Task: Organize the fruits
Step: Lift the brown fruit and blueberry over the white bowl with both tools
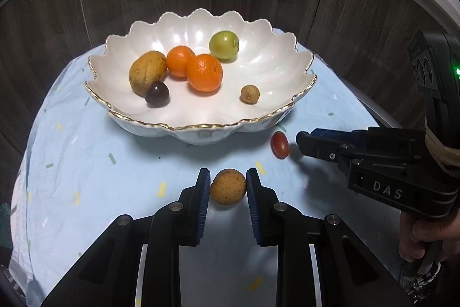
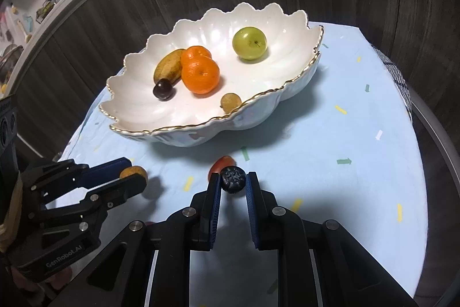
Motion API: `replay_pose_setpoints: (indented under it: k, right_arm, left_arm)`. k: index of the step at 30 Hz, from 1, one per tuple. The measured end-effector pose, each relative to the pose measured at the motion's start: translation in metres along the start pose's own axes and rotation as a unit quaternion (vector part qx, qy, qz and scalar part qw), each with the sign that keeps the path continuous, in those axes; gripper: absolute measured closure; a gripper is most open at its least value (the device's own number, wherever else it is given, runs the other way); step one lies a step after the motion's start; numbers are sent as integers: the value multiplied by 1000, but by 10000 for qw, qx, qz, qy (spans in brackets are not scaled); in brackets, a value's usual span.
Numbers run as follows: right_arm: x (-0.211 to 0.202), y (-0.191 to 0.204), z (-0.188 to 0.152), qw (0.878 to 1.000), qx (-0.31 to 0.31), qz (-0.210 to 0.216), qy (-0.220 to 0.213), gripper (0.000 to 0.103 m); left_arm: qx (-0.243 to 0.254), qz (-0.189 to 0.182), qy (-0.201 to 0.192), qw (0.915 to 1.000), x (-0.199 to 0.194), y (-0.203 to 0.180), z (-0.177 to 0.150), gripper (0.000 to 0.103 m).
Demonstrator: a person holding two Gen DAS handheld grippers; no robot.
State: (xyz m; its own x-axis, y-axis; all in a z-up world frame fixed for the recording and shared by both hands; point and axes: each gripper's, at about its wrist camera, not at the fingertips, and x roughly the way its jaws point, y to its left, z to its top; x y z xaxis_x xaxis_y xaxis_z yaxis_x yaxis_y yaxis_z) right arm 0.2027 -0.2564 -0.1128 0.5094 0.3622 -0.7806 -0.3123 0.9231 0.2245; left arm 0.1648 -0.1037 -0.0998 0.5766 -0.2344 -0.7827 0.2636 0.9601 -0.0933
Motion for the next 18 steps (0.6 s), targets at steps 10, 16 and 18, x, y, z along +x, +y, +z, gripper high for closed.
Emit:
replay_pose_setpoints:
  k: [10, 16, 18]
  right_arm:
    - [-20, 16, 0, 9999, -26, 41, -139, 84]
    - [-31, 25, 4, 9997, -88, 18, -227, 84]
    - [-36, 28, 5, 9997, -69, 34, -238, 84]
  left_arm:
    - [5, 15, -218, 9998, -25, 3, 5, 77]
    - [-24, 19, -333, 9994, -37, 6, 6, 77]
    - [-38, 18, -377, 9993, -41, 6, 7, 77]
